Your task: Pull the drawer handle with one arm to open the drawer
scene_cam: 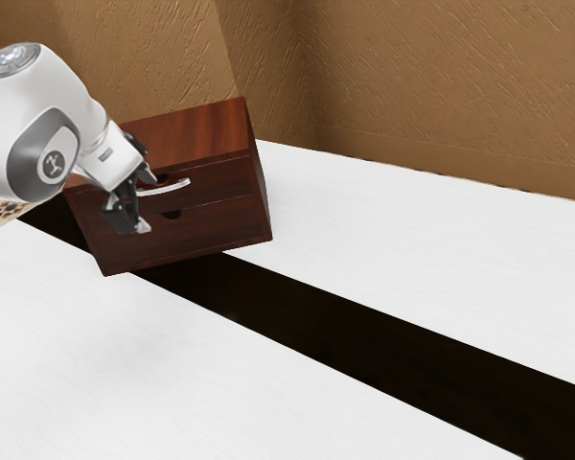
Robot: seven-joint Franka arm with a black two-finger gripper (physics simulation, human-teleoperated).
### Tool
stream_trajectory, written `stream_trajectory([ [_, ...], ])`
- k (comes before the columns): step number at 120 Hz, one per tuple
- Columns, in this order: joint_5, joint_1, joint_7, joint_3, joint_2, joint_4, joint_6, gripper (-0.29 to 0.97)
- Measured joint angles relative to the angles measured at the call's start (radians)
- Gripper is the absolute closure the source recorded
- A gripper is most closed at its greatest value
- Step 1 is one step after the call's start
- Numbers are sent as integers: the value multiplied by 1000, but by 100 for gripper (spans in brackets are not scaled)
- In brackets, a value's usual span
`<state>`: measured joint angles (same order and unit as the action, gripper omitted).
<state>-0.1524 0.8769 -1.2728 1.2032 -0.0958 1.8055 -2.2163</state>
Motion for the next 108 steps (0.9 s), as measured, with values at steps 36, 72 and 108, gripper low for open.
stream_trajectory([
  [36,-40,743,-15,741,-71,-77,26,0],
  [72,-45,726,27,752,-86,-86,6,0],
  [108,-105,754,96,756,-132,-125,-33,0],
])
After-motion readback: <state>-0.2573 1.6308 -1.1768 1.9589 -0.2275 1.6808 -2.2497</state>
